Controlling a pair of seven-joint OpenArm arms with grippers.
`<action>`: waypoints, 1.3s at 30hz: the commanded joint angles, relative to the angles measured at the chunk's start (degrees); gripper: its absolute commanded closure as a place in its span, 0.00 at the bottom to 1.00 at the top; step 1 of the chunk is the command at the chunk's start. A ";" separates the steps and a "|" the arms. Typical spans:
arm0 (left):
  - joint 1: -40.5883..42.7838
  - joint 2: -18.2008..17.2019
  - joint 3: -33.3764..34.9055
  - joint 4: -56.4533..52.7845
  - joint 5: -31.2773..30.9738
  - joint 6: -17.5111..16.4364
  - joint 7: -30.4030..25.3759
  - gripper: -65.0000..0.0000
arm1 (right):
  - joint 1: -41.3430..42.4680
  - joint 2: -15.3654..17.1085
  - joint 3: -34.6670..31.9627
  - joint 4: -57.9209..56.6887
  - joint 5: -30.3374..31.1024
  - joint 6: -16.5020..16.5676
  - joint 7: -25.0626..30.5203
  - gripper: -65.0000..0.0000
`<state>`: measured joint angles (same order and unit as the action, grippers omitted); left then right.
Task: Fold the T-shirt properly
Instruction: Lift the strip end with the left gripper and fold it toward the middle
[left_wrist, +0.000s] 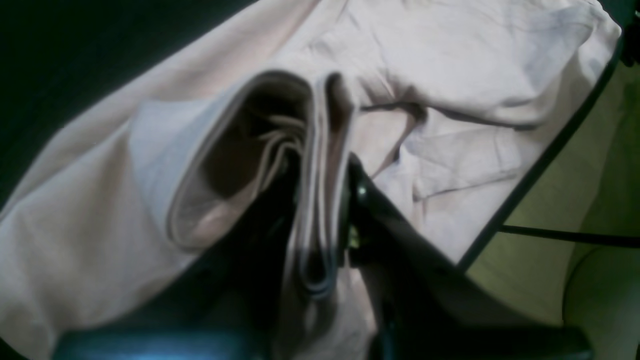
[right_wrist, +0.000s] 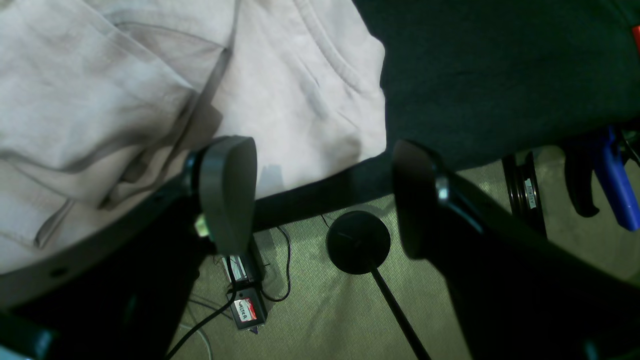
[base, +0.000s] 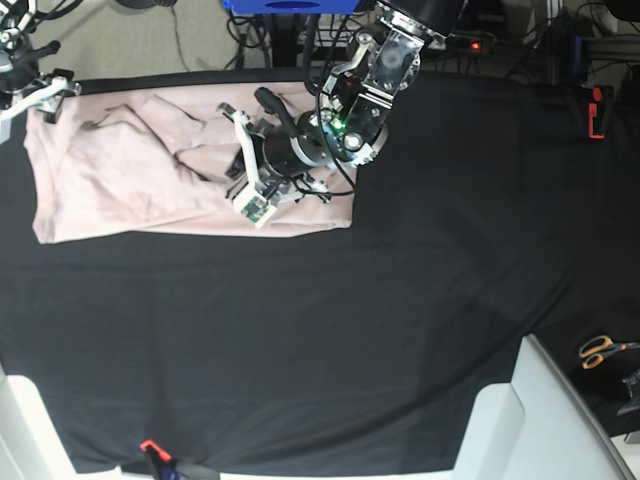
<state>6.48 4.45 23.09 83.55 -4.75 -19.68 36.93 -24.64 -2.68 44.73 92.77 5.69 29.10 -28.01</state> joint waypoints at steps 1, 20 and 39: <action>-1.25 0.78 0.25 0.98 -0.92 -0.41 -1.19 1.00 | -0.19 0.79 0.24 0.90 0.42 0.04 1.24 0.39; -4.77 2.89 12.20 -0.60 -3.03 -0.49 -1.19 0.41 | 0.07 0.79 0.06 0.90 0.42 0.04 1.24 0.39; -1.07 -8.89 8.25 8.54 -10.76 26.58 -1.10 1.00 | 0.07 0.79 0.06 1.16 0.33 0.04 1.24 0.39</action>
<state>5.56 -4.45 31.40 91.26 -15.25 7.25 36.75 -24.47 -2.50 44.62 92.77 5.52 29.12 -28.01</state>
